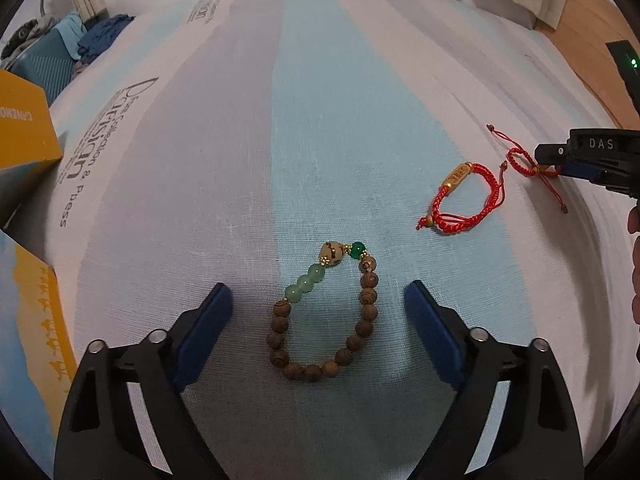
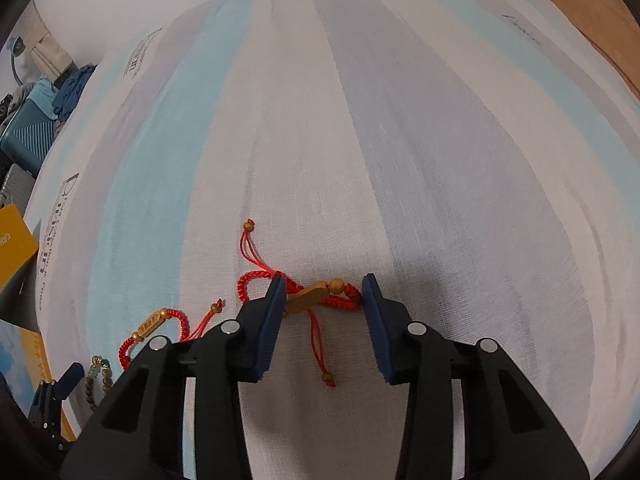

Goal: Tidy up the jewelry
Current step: 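Grasp the wooden-green bead bracelet with the left gripper while the right grasps the red string bracelet, then lift and carry both held bracelets over the white box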

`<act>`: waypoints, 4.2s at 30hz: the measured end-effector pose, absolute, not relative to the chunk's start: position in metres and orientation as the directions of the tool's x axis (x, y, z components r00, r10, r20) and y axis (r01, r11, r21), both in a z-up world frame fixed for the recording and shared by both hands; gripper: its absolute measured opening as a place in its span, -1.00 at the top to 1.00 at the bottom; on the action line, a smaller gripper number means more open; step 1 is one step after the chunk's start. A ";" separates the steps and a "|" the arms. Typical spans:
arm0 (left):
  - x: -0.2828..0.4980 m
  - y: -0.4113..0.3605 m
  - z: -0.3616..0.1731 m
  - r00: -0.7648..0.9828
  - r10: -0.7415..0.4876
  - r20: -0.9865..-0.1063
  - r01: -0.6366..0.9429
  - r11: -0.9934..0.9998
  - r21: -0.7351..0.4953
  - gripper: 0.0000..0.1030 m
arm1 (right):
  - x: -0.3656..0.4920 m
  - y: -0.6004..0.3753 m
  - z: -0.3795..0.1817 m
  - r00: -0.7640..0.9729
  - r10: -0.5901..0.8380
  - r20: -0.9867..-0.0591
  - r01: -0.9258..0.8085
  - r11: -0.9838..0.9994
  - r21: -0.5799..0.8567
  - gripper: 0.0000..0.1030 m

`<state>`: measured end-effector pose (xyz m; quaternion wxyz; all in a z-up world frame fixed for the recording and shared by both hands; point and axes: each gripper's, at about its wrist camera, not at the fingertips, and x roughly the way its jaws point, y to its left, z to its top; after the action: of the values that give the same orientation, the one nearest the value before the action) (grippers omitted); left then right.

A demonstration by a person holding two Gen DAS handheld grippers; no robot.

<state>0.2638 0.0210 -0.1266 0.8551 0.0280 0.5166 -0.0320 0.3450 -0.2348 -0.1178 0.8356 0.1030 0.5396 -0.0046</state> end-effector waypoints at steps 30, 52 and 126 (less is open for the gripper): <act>0.257 0.025 -0.117 0.461 -0.031 -0.887 0.091 0.996 0.013 0.84 | 0.343 -0.231 -0.114 0.418 0.118 -0.901 0.117 0.976 0.182 0.69; 0.244 0.019 -0.082 0.514 -0.022 -0.857 0.094 0.995 0.031 0.84 | 0.323 -0.213 -0.069 0.511 0.068 -0.857 0.075 0.990 0.123 0.70; 0.081 0.230 0.069 0.620 0.212 -0.755 -0.317 0.948 0.007 0.83 | 0.153 0.092 0.075 0.524 0.511 -0.682 -0.578 0.801 0.157 0.70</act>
<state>0.0810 0.2299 0.0689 0.8977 -0.0637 0.4103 0.1473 0.1528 0.0919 0.0747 0.8717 -0.0446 0.3750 0.3124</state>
